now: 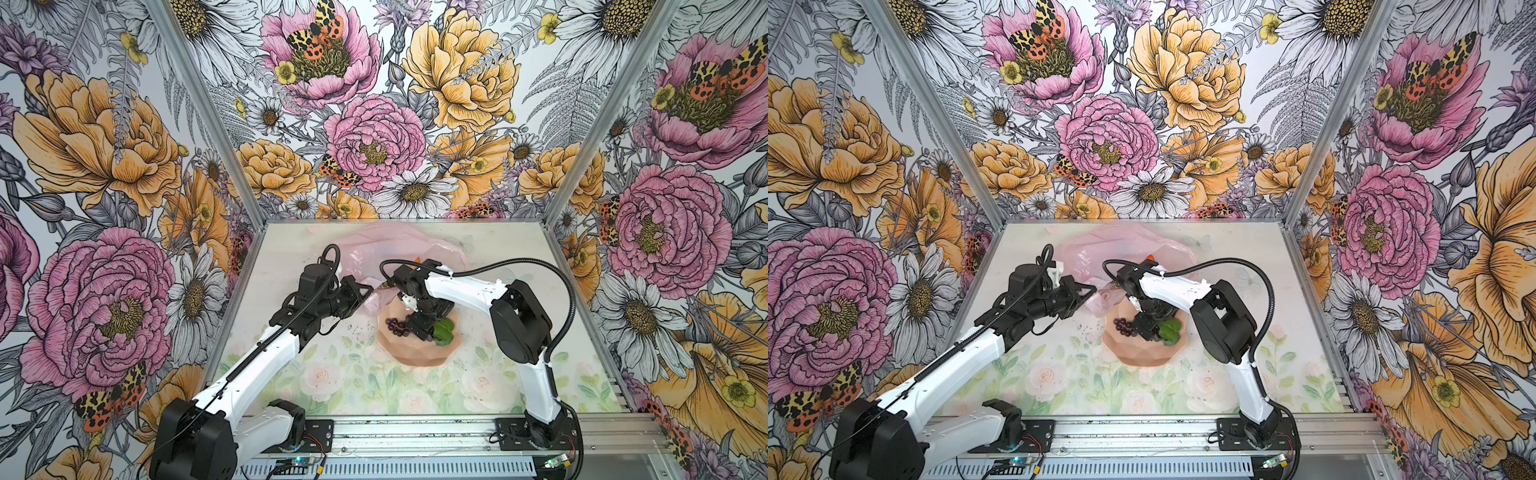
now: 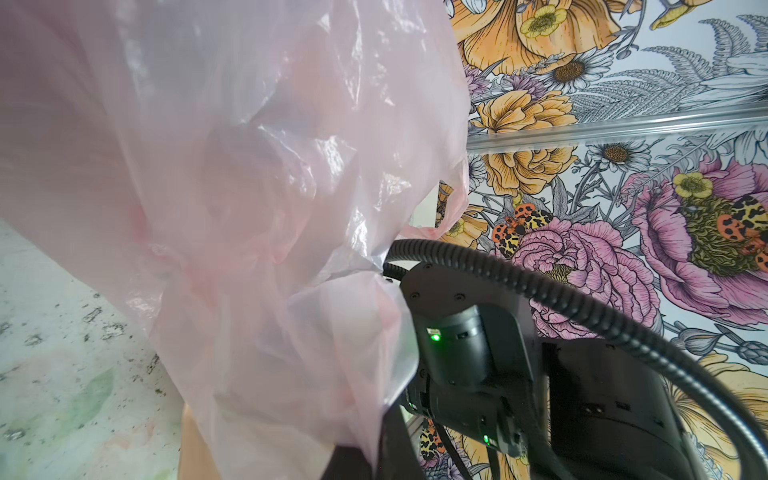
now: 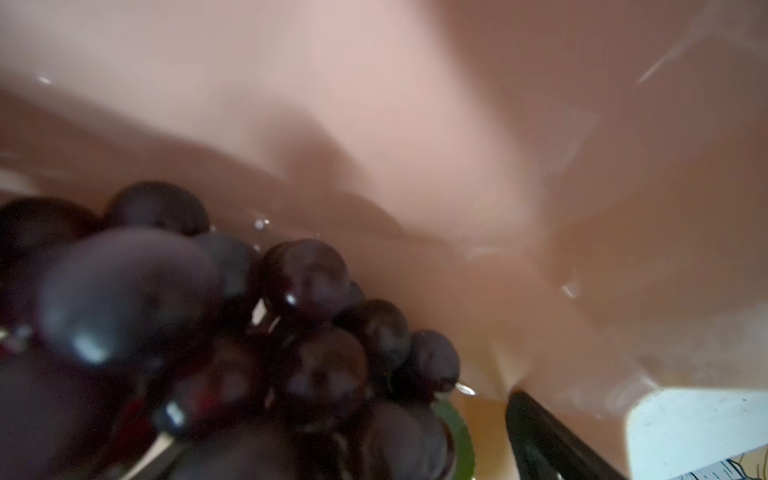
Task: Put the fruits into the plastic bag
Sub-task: 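Lower the right gripper onto the dark grape bunch and close it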
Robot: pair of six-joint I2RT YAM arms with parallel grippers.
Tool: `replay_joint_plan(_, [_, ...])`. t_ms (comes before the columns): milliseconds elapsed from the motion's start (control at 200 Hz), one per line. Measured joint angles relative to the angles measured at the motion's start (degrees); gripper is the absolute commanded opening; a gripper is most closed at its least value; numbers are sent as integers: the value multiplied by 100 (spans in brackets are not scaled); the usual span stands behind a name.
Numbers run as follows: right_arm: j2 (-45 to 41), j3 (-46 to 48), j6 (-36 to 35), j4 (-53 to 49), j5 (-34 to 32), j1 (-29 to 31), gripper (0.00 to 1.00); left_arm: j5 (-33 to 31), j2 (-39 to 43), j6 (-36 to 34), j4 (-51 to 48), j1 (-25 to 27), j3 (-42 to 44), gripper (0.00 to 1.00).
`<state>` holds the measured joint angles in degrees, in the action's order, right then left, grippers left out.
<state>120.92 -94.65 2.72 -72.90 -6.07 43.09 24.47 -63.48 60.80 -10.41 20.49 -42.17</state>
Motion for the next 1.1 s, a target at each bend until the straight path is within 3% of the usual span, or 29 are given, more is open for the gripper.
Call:
replay_joint_plan(275, [35, 74, 87, 55, 144, 0, 94, 0, 129, 39, -9, 0, 98, 0])
replay_joint_plan(690, [31, 238, 348, 184, 640, 0, 55, 0, 278, 39, -7, 0, 120, 0])
replay_joint_plan(1001, [-140, 481, 678, 376, 1182, -4, 31, 0, 601, 44, -52, -7, 289, 0])
replay_joint_plan(1101, [-199, 527, 791, 485, 1414, -4, 27, 0, 717, 44, -92, -13, 339, 0])
